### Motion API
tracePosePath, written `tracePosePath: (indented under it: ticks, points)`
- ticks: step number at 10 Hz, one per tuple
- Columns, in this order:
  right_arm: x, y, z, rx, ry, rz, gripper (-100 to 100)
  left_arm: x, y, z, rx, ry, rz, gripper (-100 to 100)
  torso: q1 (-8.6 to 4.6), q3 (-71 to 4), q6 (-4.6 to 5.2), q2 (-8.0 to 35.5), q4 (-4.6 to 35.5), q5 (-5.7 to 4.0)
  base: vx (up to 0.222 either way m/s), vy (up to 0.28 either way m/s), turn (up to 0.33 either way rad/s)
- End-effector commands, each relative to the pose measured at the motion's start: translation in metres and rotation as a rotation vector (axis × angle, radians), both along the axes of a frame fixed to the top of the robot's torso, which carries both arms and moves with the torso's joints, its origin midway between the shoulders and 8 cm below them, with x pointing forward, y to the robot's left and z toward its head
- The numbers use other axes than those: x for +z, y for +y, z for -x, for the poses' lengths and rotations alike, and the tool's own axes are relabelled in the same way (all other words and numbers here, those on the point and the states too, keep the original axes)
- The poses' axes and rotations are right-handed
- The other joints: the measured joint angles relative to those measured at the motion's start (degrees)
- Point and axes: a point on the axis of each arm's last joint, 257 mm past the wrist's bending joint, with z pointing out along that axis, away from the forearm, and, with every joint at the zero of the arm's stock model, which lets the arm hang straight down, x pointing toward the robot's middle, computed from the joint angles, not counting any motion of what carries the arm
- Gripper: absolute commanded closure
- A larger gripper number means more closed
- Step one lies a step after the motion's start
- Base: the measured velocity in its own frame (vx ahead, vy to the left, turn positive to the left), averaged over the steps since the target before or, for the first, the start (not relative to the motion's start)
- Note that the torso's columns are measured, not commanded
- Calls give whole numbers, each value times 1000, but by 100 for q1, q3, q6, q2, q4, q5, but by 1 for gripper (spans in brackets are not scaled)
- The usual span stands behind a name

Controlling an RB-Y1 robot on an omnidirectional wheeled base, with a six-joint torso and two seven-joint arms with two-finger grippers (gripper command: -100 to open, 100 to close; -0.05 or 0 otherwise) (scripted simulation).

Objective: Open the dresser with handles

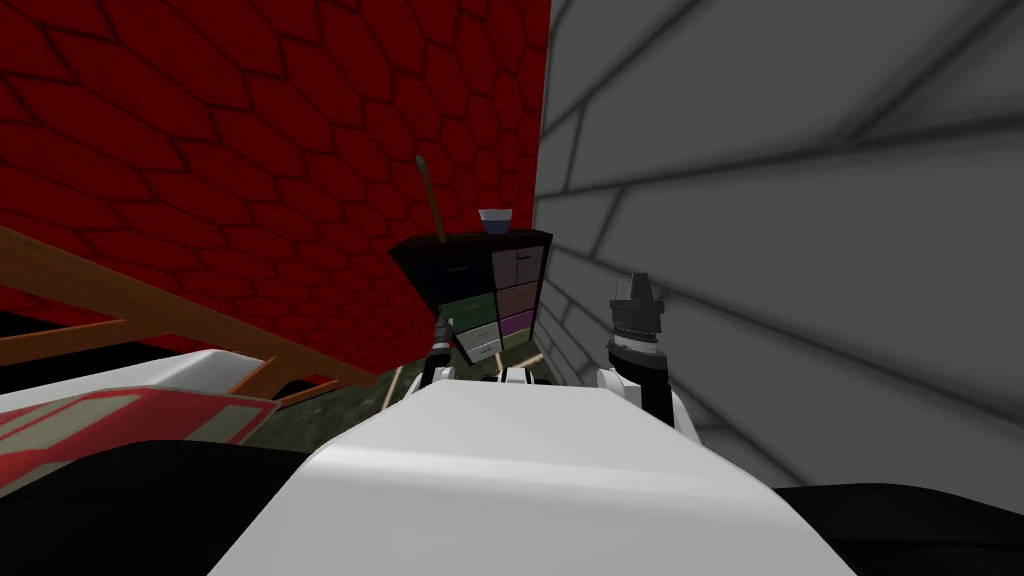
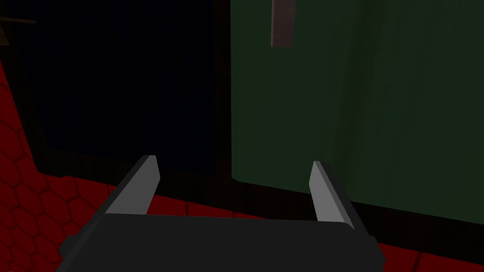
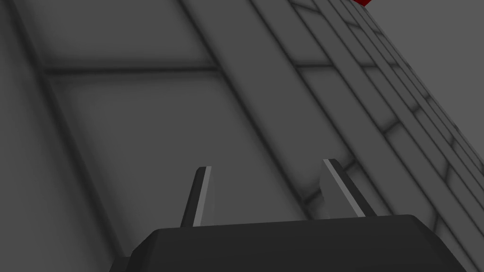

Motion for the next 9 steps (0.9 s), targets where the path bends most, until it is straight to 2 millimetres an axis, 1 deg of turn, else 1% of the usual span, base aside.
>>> tracePosePath:
  ticks: [1, 3, 4, 5, 7, 8, 9]
  points:
    - [0, 0, 0, 0, 0, 0, 0, -23, -12, 1, 25, 25, 79, -100, 6, -4, 0, -3, -2, 3, 106, -87, 13]
    - [0, 0, 0, 0, 0, 0, 0, -38, -27, 1, 43, 34, 148, -100, 9, 11, 0, 20, 5, 3, 70, -59, 9]
    - [0, 0, 0, 0, 0, 0, 0, -41, -32, 1, 48, 35, 170, -100, 12, 13, -1, 22, 5, 5, 38, -36, 5]
    - [0, 0, 0, 0, 0, 0, 0, -39, -28, 2, 44, 33, 154, -100, 11, 11, 0, 20, 5, 4, 15, -16, 0]
    - [0, 0, 0, 0, 0, 0, 0, -29, -27, -8, 42, 34, 154, -100, 15, 1, 0, 2, 1, 5, 62, 14, 10]
    - [0, 0, 0, 0, 0, 0, 0, -29, -26, -6, 43, 31, 155, -100, 12, -7, 0, -10, -4, 5, 36, 13, 0]
    - [0, 0, 0, 0, 0, 0, 0, -37, -28, -1, 44, 34, 156, 100, 3, 0, -1, 5, -1, 3, -35, -9, -9]
